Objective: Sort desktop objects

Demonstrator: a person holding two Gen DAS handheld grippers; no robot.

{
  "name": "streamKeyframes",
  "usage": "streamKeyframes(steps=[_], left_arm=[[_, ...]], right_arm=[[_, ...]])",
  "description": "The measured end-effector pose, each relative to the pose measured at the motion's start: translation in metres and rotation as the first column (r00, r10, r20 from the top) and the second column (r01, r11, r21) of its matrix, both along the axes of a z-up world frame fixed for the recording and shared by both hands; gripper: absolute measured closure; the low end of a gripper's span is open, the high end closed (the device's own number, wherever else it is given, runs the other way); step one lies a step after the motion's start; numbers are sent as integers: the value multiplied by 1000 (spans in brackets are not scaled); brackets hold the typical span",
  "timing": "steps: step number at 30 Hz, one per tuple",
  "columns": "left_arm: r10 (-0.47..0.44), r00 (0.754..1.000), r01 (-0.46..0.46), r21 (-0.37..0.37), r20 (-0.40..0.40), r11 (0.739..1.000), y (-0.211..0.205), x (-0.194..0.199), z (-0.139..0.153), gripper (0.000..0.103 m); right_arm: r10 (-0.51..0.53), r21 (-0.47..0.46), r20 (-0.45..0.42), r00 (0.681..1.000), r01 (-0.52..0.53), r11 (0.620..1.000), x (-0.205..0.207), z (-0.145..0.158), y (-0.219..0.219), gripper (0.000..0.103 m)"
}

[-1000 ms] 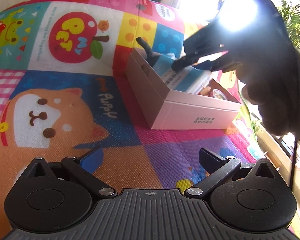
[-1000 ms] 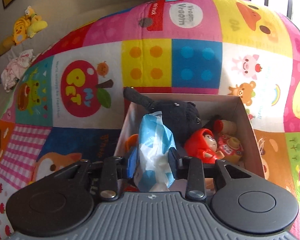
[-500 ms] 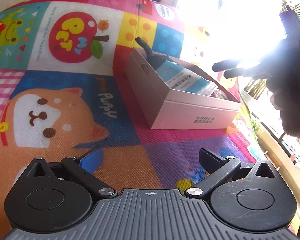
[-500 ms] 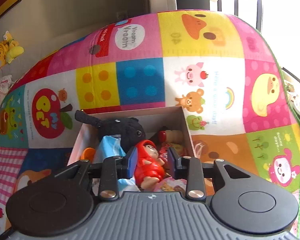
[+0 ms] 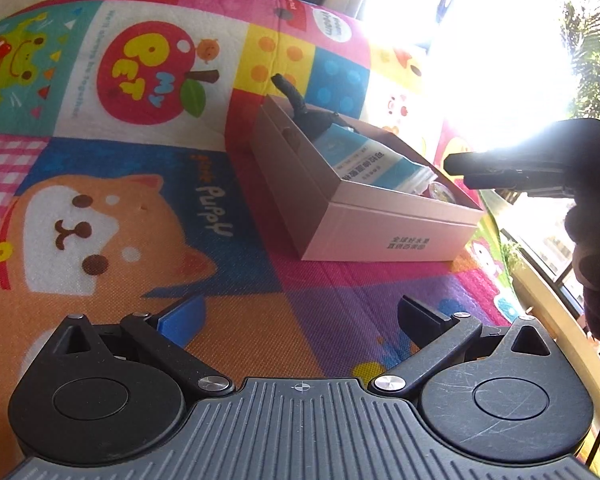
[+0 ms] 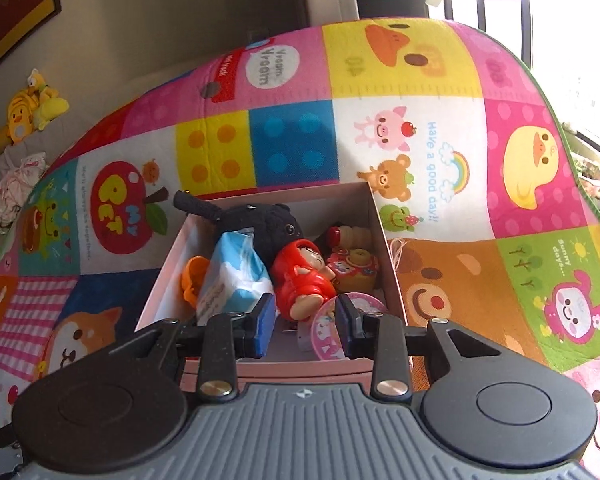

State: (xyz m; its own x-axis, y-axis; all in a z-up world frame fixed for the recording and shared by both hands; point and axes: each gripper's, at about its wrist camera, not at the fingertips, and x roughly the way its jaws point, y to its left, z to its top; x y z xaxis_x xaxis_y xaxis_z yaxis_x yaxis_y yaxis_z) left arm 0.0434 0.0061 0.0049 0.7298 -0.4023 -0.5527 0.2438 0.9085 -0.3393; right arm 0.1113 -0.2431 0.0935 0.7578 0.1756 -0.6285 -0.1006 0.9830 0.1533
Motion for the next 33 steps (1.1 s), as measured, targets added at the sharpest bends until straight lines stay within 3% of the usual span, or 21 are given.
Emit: streamKeyframes(steps=[2,4,6,8,12,14,17,19,23,26,33], left_arm=[[2,1000,-2,13,1,1000,-2,0,0,0],[9,1000,-9,31,4,999,-3,-2,1,0],[19,1000,-20,57,6,998,-5,-6,1,0],[39,999,-39,112,5,993,-8,-14,2,0],[101,995,-97,269,-2,958,-11,-43,3,0],[143,990,-137,312,2,940,-11,-60,2,0],[204,979,-197,317,13,928,-8,-68,2,0],[221,975,-210,326,4,922,-10,-61,2,0],[227,974,-215,330,3,919,-19,-40,2,0],[233,972,-228,370,31,900,-32,-28,-1,0],[238,971,-231,344,23,910,-31,-20,-2,0]], right_arm=[[33,-4,17,999,-33,999,-15,0,6,63],[65,-27,49,997,-64,998,-37,-3,12,44],[67,-34,71,995,-65,997,-59,-10,13,13],[69,-27,74,995,-68,997,-82,-22,12,6],[103,-56,9,995,-102,993,-123,-47,13,0],[112,-22,-16,994,-113,993,-142,-56,9,0],[90,52,-72,993,-86,995,-154,-70,2,0],[54,53,-80,995,-50,997,-152,-78,1,0],[-5,-68,-77,997,-1,998,-132,-84,7,0],[8,-164,-80,997,-21,986,-115,-87,20,0],[31,-152,-61,998,-40,988,-92,-90,30,0]])
